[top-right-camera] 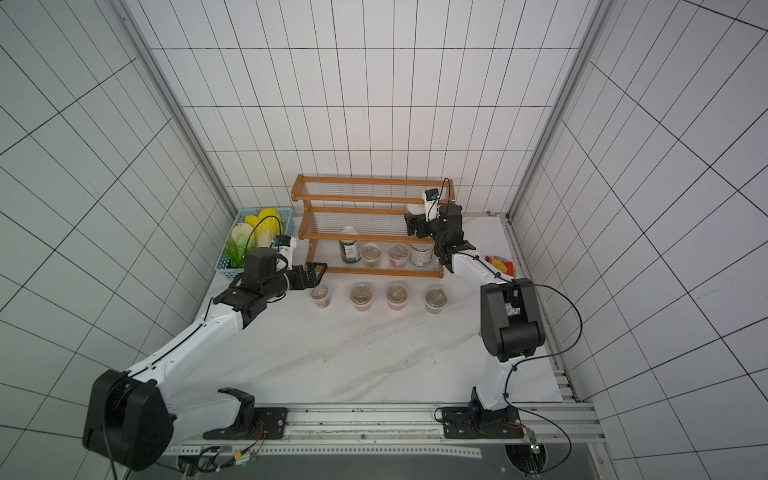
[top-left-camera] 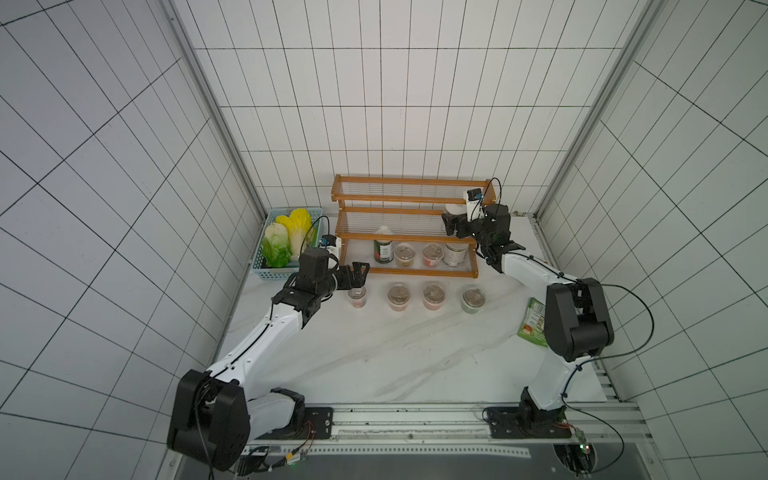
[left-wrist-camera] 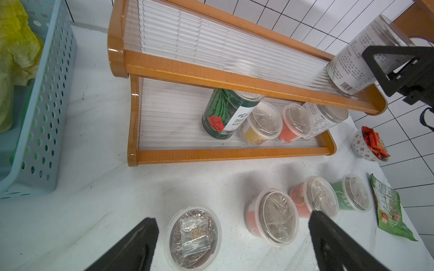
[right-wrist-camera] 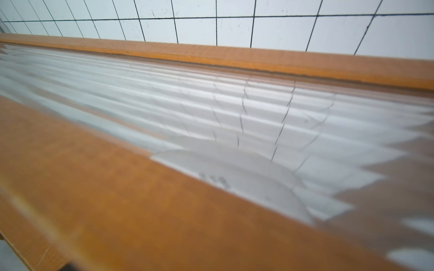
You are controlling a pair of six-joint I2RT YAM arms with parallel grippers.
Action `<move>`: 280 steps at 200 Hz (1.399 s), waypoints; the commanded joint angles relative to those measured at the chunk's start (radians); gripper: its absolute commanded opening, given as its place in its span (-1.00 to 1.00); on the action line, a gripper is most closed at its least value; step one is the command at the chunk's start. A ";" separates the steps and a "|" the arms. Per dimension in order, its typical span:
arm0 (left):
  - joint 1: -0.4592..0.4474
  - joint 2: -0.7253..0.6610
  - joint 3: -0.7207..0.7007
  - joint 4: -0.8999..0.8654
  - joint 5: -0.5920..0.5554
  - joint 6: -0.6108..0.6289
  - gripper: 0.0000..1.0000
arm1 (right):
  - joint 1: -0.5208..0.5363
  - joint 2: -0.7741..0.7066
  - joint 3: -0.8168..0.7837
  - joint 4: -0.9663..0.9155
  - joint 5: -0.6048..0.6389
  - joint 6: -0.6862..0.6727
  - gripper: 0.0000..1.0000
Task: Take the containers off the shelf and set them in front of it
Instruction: 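Pick up a container from the shelf, then place the container at the center of the board.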
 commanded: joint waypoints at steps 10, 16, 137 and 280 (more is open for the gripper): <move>0.004 0.009 0.000 0.000 0.017 0.015 0.97 | -0.012 0.007 0.019 0.096 -0.092 -0.008 0.89; 0.004 0.011 0.002 -0.002 0.015 0.016 0.97 | -0.012 0.002 0.014 0.098 -0.109 -0.011 0.83; 0.016 0.021 0.015 -0.029 0.000 0.008 0.96 | 0.115 -0.225 -0.149 0.075 -0.221 -0.101 0.49; 0.171 0.028 0.061 -0.053 0.000 -0.056 0.97 | 0.725 -0.285 -0.401 0.111 -0.106 -0.078 0.50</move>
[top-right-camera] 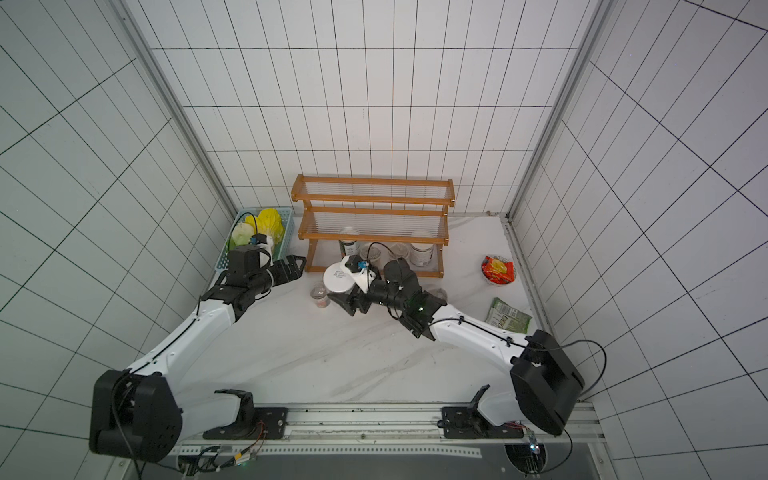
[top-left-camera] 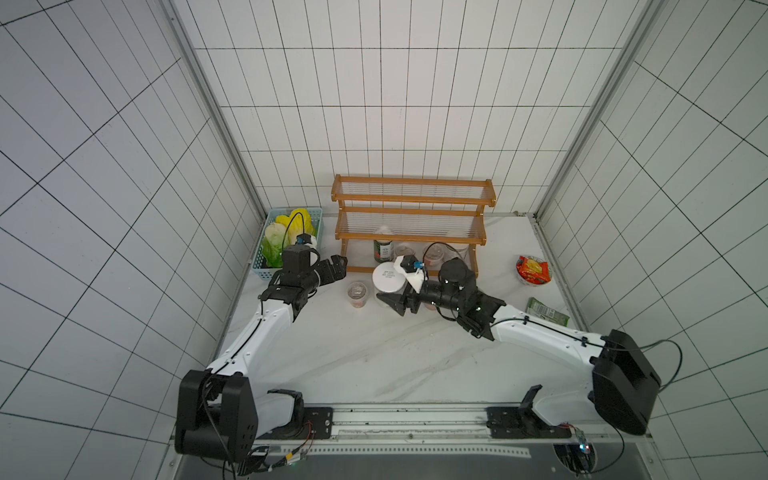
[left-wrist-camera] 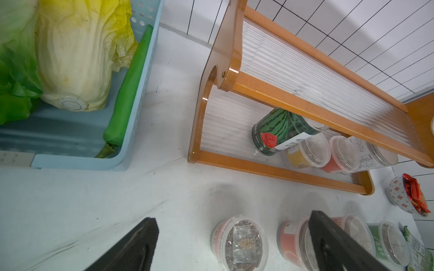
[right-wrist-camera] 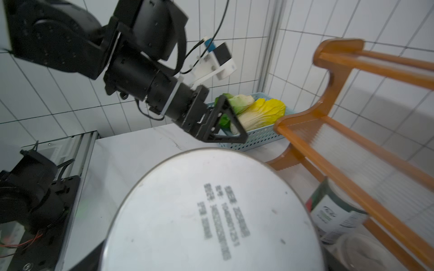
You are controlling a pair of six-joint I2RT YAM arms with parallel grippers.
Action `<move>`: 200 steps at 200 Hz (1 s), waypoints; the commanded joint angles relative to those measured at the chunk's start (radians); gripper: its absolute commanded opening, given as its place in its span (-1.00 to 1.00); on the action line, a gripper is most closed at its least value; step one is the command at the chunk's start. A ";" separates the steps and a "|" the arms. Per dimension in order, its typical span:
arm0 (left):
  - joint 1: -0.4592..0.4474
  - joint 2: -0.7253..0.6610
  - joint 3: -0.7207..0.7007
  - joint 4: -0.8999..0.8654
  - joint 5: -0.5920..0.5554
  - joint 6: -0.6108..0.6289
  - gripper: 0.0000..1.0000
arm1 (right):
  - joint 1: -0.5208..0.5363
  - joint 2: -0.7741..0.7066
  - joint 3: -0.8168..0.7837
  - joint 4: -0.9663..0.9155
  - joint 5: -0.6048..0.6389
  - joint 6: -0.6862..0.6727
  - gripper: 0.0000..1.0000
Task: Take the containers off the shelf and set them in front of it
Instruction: Place the container at the center of the board.
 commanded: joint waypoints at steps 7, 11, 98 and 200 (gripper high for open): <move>0.008 0.006 0.044 -0.019 0.024 0.007 0.97 | 0.079 0.132 0.007 0.111 0.044 0.003 0.50; 0.009 0.006 0.045 -0.022 0.024 0.008 0.97 | 0.090 0.160 0.015 0.124 0.044 -0.002 0.50; 0.031 -0.010 0.042 -0.038 0.044 0.022 0.97 | 0.163 0.489 0.131 0.294 0.044 0.042 0.59; 0.043 0.017 0.050 -0.038 0.094 0.022 0.97 | 0.180 0.495 0.067 0.297 0.063 0.040 0.98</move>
